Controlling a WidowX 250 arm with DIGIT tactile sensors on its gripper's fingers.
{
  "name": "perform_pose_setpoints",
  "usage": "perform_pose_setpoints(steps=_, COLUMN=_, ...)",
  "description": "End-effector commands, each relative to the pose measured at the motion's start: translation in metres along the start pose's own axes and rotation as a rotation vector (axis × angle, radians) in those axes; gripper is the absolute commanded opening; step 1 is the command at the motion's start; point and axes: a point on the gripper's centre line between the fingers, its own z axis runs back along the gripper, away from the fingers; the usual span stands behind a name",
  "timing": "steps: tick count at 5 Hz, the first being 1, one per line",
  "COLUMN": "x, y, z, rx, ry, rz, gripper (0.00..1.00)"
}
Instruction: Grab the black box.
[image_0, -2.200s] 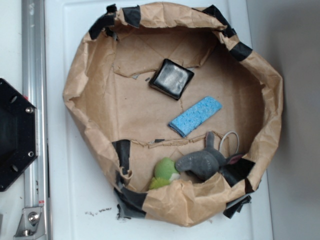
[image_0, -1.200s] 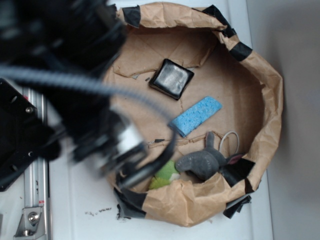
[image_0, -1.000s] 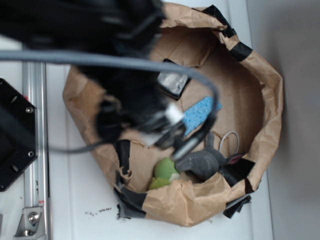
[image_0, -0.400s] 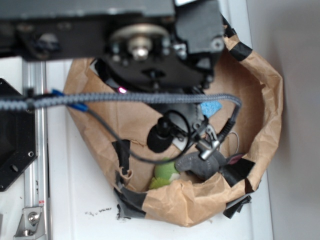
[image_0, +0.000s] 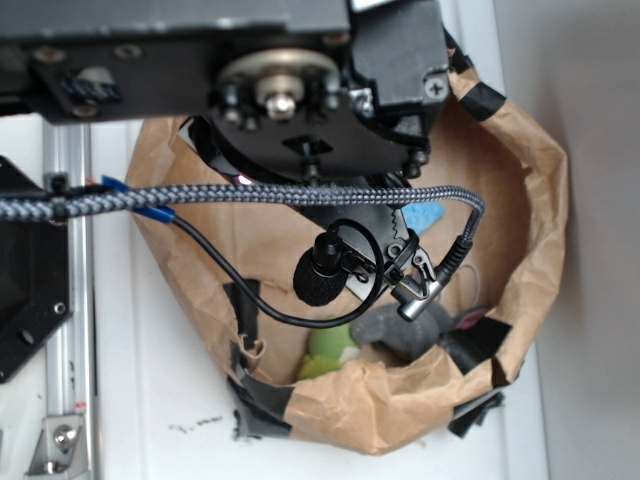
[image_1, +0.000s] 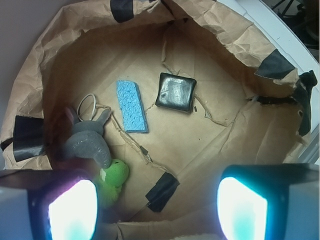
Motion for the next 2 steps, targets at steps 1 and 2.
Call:
perform_pose_setpoints(steps=1, x=0.029, y=0.016, z=-0.039, rx=0.033, ry=-0.092, rz=0.309, gripper=1.00)
perform_pose_setpoints(steps=2, x=0.025, y=0.018, z=-0.059, rx=0.052, ry=-0.156, rz=0.361, gripper=1.00)
